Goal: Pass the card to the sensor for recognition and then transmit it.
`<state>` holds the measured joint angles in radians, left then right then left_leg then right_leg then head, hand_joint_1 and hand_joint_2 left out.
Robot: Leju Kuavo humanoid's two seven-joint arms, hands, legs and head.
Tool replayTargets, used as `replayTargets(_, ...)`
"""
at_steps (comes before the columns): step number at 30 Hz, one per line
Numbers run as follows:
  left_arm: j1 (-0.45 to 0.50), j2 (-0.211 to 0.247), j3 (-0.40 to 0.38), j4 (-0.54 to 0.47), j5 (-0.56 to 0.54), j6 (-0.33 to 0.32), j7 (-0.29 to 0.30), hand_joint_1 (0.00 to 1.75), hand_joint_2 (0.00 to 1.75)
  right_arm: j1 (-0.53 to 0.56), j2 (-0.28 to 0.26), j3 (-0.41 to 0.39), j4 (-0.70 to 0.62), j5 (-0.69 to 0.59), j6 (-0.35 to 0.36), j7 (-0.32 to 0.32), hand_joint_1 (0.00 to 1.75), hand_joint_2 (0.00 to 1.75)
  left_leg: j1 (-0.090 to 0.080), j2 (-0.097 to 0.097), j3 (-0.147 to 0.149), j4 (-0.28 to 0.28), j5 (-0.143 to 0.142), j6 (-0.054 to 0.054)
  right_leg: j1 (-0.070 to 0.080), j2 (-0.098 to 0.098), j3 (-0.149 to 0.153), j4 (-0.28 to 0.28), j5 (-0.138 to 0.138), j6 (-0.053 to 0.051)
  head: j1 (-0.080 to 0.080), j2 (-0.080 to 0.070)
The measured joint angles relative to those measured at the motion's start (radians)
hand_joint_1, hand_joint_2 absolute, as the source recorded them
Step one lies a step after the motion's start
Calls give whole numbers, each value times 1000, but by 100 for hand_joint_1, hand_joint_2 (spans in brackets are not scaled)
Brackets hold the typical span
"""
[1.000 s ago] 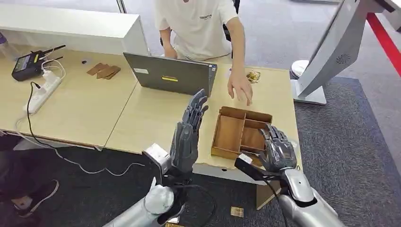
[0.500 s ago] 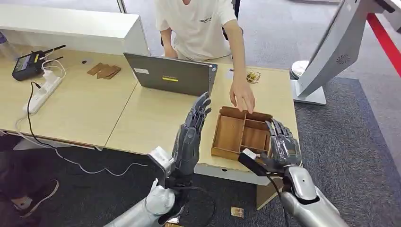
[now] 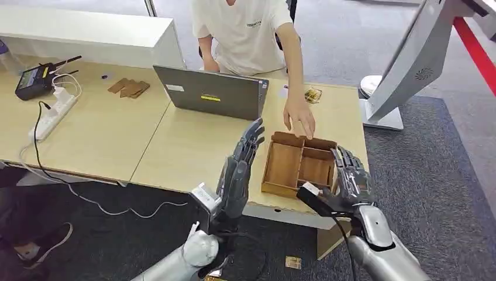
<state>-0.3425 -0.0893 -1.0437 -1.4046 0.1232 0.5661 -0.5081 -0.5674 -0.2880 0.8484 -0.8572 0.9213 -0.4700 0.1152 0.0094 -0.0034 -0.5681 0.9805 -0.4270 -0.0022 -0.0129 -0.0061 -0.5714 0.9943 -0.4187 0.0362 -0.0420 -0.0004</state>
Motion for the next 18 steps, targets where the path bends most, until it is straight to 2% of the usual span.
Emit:
replayTargets(9, 3, -3, 0, 7, 6, -6, -11, 0, 0, 9, -13, -3, -36, 0, 21, 10, 0, 175, 0, 0, 0, 0, 0, 0, 0, 0, 0, 0, 0, 0, 0, 0)
replayTargets(18, 4, -3, 3, 13, 12, -10, -13, 0, 0, 33, -55, -13, -162, 31, 61, 58, 0, 175, 0, 0, 0, 0, 0, 0, 0, 0, 0, 0, 0, 0, 0, 0)
